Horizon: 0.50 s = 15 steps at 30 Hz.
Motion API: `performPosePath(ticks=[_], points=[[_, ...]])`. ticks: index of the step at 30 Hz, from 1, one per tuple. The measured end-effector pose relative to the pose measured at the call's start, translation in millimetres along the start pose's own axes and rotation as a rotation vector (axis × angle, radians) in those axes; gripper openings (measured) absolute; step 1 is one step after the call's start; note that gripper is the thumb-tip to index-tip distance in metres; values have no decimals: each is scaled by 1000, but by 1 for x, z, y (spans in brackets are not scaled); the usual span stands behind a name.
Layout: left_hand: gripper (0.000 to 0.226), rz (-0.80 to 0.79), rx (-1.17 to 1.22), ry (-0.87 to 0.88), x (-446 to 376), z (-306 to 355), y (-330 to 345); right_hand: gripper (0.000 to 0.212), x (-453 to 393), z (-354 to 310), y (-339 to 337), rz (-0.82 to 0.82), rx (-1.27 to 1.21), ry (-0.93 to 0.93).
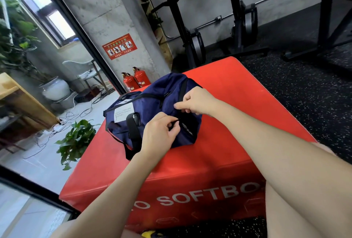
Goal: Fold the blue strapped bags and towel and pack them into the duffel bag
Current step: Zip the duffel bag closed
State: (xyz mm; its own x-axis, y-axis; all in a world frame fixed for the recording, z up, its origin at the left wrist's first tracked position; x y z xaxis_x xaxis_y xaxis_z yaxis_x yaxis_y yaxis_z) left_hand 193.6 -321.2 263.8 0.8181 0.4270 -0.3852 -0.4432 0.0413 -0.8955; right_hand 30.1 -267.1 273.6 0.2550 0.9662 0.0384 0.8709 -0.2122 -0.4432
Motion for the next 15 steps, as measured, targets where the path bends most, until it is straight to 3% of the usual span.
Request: performPosePath(ticks=[3,6,10,13,15], points=[[11,-8,1,8,3,-2,-1,44,11,16,19,-127,-58,85],[11,-35,-15,49,5,-1,-2,48,23,33,44,-190,-319,169],[16,-149,-45,131,0,-7,-4,23,34,42,65,-104,-722,110],[27,-278,-92,207,-14,-14,-12,11,39,45,73,10,-778,35],[28,-346,-141,271,-26,-13,-18,14,40,47,77,43,-822,58]])
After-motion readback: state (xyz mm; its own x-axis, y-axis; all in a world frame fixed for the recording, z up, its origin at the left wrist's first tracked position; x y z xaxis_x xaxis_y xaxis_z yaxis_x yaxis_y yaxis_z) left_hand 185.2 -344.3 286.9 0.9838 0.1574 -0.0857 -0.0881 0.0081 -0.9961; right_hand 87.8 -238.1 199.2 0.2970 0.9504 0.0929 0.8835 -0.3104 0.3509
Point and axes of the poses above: each hand's wrist, its own x-axis away from the middle knuckle, its own y-axis out of the palm, z = x × y, the point moved 5 cm from there along -x, towards the middle knuckle, and after that the axes turned 15 degrees about -z, right-handed, at the moved point
